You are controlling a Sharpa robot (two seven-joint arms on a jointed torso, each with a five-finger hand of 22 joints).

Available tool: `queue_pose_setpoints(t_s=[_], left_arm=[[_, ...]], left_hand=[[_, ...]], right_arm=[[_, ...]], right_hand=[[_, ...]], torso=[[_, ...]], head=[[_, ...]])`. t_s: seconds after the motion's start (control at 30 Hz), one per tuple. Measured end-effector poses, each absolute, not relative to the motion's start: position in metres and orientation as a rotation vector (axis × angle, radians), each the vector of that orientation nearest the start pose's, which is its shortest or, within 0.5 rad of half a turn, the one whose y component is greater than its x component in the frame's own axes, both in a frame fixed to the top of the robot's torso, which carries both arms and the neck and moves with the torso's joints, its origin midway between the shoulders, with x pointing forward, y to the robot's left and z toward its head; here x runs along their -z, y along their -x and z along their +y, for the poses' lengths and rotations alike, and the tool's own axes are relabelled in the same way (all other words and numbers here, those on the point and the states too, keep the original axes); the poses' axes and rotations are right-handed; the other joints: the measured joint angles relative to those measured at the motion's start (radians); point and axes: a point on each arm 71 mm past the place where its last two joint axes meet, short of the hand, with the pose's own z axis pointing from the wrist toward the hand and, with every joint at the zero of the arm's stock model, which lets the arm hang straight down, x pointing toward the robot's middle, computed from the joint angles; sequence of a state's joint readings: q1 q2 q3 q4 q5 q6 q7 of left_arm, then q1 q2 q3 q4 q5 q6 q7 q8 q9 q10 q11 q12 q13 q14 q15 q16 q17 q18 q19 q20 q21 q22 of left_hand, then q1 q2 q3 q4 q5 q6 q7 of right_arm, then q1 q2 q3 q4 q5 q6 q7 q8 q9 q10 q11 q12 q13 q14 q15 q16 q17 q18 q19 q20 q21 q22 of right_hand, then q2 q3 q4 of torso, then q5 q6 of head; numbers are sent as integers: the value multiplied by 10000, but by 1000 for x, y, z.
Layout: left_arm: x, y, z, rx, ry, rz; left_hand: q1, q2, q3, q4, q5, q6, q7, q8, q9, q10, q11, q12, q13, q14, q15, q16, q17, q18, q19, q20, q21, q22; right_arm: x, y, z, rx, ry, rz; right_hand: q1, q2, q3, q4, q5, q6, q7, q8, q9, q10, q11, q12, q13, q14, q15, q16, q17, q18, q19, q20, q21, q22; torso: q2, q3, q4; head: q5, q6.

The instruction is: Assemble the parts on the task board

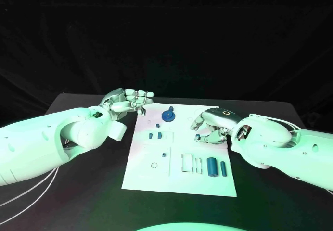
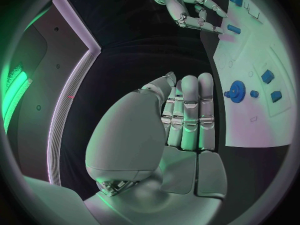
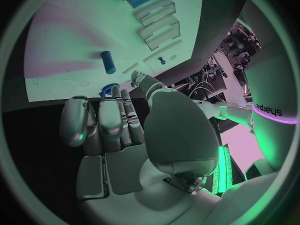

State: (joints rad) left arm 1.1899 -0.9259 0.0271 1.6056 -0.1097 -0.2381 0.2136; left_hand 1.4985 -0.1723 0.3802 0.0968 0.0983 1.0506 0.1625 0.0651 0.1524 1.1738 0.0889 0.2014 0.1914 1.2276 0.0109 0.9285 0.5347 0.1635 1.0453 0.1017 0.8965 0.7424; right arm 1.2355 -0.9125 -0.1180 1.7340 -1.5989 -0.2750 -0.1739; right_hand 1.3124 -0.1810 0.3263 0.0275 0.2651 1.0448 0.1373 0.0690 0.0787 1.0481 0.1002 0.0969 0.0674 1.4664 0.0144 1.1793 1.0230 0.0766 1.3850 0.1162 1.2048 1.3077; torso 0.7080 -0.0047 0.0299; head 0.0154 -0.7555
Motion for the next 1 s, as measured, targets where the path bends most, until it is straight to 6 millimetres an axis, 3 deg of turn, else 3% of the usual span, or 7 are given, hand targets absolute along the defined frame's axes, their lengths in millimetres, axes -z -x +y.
queue_pose_setpoints(t_s=[0.13, 0.53, 0.67, 0.83, 1.0], left_arm=[[162, -478, 219, 15256, 10646, 15838], [162, -478, 219, 15273, 10639, 15854], [162, -478, 219, 15275, 10639, 15856], [162, -477, 219, 15277, 10638, 15859], [162, -477, 219, 15276, 10639, 15864]], left_hand=[[0, 0, 0, 0, 0, 0, 0, 0, 0, 0, 0, 0, -1, 0, 0, 0, 0, 0, 0, 0, 0, 0], [0, 0, 0, 0, 0, 0, 0, 0, 1, 0, 0, 0, 9, 0, 0, 0, 1, -1, 0, 0, 1, 1], [0, 0, 0, 0, 0, 0, 0, 0, 2, 0, 0, 0, 8, 0, 0, 0, 2, -1, 0, 0, 1, 1], [0, 0, 0, 0, 0, 0, 0, 0, 2, 0, 0, 0, 8, 0, 0, 0, 2, 0, 0, 0, 2, 1], [0, 0, 0, 0, 0, 0, 0, 0, 2, 0, 0, 0, 8, 0, 0, 0, 2, 0, 0, 0, 2, 1]], right_arm=[[185, -438, -176, -6258, 3733, 16977], [195, -443, -176, -5863, 4118, 17208], [199, -444, -175, -5810, 4188, 17288], [203, -444, -172, -5852, 4254, 17344], [203, -445, -172, -5828, 4247, 17343]], right_hand=[[44, -38, -228, 44, 0, -35, -35, 0, -17, -102, -2, 80, -1, 0, 0, 0, -89, 4, -54, -17, -120, 0], [350, 269, -351, 29, 21, -35, -35, 0, -16, -135, 31, 322, 27, 0, 0, 0, -67, 4, -84, 14, -87, -2], [484, 403, -349, 27, 34, 86, -46, 0, -13, 65, -90, 504, 53, 0, 0, 85, 2, 3, 59, -41, 143, -2], [691, 610, -47, 54, -335, 400, -35, 77, 40, 577, -183, 764, 81, -14, -91, 333, 247, 4, 351, -130, 618, -2], [741, 660, 141, 70, -438, 530, -58, 118, 63, 807, -277, 815, 81, 1, -148, 408, 357, 4, 412, -150, 799, -2]], torso=[[3, 1, 4], [14, 0, 15], [21, -5, 10], [20, -1, 5], [15, 0, 10]], head=[[-10, 21], [-19, 20], [-24, 20], [-18, 29], [-29, 56]])
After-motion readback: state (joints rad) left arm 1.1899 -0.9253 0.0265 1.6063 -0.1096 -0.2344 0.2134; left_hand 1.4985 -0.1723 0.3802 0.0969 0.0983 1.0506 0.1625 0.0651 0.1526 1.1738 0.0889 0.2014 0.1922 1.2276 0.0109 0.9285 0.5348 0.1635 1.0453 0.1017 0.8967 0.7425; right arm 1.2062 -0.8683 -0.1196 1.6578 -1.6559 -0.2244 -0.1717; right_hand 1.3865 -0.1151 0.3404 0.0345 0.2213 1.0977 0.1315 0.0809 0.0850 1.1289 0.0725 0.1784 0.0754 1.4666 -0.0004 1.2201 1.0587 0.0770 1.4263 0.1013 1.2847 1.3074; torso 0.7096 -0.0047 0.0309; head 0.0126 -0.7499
